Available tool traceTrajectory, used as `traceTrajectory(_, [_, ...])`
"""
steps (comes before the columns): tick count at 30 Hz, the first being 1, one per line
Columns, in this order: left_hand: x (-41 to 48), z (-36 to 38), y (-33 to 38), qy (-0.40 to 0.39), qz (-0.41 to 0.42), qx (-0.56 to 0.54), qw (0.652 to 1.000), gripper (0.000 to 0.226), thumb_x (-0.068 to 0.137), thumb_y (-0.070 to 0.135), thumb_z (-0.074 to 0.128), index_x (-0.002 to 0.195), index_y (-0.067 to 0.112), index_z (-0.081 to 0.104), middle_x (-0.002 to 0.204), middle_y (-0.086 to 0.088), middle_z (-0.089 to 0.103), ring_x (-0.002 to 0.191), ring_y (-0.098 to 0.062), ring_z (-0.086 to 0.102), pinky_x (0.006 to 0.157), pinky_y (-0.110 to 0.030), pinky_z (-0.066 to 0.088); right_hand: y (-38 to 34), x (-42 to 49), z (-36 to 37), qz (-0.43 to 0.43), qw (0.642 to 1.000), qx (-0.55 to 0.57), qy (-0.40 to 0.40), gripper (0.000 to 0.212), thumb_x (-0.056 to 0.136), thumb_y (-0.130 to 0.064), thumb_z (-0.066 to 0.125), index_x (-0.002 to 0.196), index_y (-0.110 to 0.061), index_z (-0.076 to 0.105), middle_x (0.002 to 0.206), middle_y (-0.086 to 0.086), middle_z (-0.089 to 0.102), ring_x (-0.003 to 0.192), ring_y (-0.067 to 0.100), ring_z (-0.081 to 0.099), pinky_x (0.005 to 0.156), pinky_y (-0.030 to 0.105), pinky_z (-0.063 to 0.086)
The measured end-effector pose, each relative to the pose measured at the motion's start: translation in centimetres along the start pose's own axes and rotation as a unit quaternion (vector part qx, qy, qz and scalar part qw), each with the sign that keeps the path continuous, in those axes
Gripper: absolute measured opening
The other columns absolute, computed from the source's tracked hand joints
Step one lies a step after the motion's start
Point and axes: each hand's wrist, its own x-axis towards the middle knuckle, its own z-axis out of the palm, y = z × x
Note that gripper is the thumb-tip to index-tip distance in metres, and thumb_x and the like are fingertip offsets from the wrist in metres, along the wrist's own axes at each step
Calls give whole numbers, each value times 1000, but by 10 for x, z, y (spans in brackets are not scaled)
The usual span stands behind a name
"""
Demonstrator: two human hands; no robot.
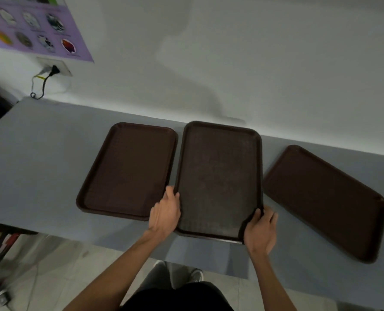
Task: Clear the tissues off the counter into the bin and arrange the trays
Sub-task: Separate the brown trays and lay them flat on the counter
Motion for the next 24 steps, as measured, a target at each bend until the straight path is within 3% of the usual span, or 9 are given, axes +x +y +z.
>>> traceTrajectory(12, [43,-116,-124,114,-8,-5,993,30,105,36,51,127,16,45,113,-21,71,92,-50,69,71,-51,53,-151,-67,24,-77,991,106,0,16,108,-23,54,115,-9,53,111,12,60,90,39,64,70,41,50])
traceTrajectory(20, [63,-157,-236,78,-50,10,996,24,107,38,43,120,18,44,106,-23,72,89,-51,68,69,-52,53,-234,-134,84,-79,990,109,-29,18,110,-24,51,117,-8,53,115,10,58,86,40,66,65,37,45])
traceTrajectory(24, [70,-159,-276,40,-48,18,998,22,108,39,40,115,18,43,103,-21,72,88,-50,68,68,-51,53,-253,-160,112,-75,993,84,-24,18,110,-25,51,118,-10,55,117,10,57,84,41,66,63,42,51])
